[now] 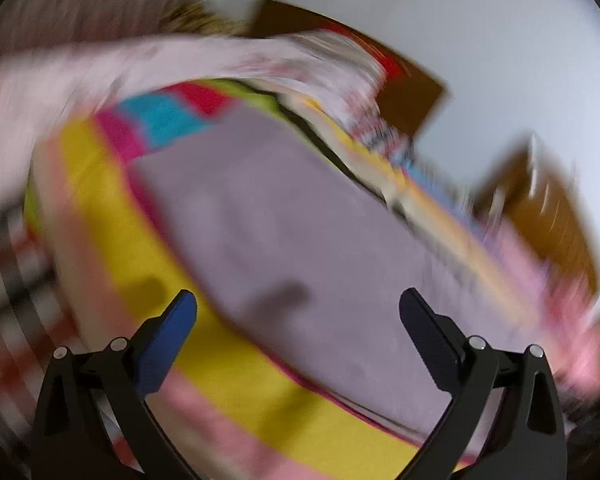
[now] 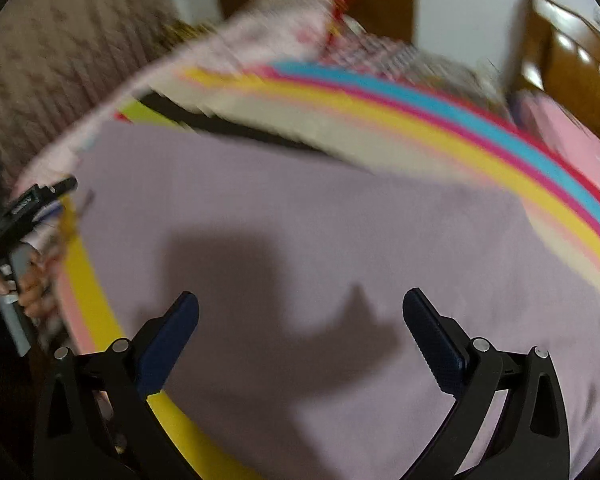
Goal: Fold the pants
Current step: 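Grasp the end of the sweatpants with the left tool and lift it over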
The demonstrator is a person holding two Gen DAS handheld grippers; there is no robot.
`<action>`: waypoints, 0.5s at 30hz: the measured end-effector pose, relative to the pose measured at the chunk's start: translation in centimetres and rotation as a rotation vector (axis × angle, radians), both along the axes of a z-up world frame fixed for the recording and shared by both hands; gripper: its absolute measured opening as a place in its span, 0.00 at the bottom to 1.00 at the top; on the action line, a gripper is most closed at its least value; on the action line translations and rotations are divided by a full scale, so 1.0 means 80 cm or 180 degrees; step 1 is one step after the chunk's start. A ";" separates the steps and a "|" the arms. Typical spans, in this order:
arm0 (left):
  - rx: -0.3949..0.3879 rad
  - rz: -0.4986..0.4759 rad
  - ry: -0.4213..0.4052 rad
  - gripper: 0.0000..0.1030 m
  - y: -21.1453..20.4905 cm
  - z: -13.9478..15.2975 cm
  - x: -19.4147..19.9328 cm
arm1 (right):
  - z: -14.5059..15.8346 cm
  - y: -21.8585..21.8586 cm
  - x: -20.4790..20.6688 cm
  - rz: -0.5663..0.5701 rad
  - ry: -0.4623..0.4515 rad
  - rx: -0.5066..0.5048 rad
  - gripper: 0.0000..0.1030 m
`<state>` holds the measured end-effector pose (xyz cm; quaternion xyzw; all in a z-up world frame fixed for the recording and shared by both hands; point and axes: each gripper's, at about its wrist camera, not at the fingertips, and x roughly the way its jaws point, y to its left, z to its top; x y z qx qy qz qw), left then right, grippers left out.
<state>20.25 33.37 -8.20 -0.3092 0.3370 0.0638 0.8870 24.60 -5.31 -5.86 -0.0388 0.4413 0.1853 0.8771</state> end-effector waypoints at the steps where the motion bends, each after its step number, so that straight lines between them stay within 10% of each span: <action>1: -0.0443 0.0099 -0.0084 0.97 0.035 -0.008 -0.010 | -0.002 0.001 0.006 -0.0069 -0.0054 -0.0046 0.96; 4: -0.0892 0.0360 -0.0069 0.88 0.096 -0.021 -0.025 | -0.026 0.005 0.024 -0.0236 -0.0060 -0.0146 0.96; 15: -0.0696 0.0077 0.0074 0.74 0.084 -0.032 0.053 | -0.067 0.005 0.030 -0.0192 0.0064 0.0010 0.96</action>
